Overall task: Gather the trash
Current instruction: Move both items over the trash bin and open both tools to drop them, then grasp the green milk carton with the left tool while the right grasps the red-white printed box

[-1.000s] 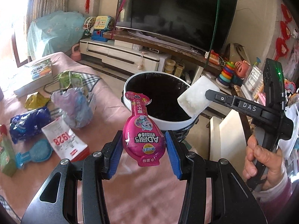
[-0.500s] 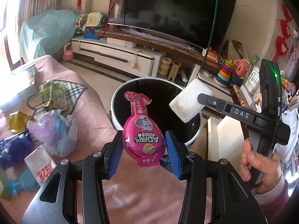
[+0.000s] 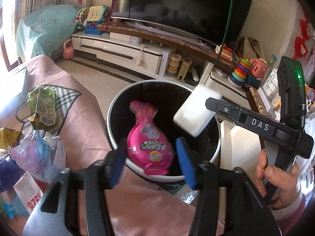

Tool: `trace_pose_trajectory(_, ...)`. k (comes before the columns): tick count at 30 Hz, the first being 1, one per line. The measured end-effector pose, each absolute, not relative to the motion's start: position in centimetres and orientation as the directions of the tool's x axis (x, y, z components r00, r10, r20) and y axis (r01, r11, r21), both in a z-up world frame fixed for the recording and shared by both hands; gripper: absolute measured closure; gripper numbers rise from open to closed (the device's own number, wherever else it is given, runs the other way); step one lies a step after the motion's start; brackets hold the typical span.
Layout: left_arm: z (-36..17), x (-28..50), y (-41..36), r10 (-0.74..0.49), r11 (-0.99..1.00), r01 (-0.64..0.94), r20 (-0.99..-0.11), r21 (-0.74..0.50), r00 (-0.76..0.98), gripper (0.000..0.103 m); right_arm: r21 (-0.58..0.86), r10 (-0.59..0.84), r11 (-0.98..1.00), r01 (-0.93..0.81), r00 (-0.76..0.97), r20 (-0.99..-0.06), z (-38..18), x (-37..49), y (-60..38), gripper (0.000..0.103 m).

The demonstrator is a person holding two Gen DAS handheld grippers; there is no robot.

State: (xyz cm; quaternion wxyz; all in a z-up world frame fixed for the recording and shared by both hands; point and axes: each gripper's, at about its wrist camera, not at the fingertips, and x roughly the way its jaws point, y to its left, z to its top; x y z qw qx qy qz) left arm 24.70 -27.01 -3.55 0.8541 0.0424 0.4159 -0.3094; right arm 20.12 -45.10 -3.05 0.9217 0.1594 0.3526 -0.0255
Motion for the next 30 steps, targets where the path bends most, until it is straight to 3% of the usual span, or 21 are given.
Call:
trace_pose_trajectory(1,-3.5,24.6,-26.9,-0.493,0.807,0.56,-0.733,-0.184,0.469,0.033,0.287,0.07,0.944,0.164,0.749,-0.659,-3.1,20.2,-45.3,0.056)
trace_pose_trajectory(3,-3.2,24.3,-26.6,-0.489,0.815,0.551,-0.722,-0.179,0.488,0.028,0.307,0.081,0.937,0.166,0.753,-0.653,-3.0,20.2,-45.4,0.043)
trace_pose_trajectory(7,-3.3,23.3,-25.0,-0.486,0.827,0.53,-0.716,-0.19,0.501,0.027,0.329,0.092,0.93,0.165,0.762,-0.641,-2.9,19.5,-45.2,0.039)
trace_pose_trajectory(15,-4.2,19.7,-20.2,-0.466,0.857,0.47,-0.706,-0.21,0.534,0.023,0.355,0.113,0.925,0.137,0.792,-0.6,-2.6,16.4,-42.4,0.009)
trace_pose_trajectory(30,-5.8,14.1,-8.7,-0.334,0.939,0.283,-0.719,-0.196,0.61,0.023,0.334,0.187,0.942,0.04,0.762,-0.62,-5.4,12.0,-33.5,0.007)
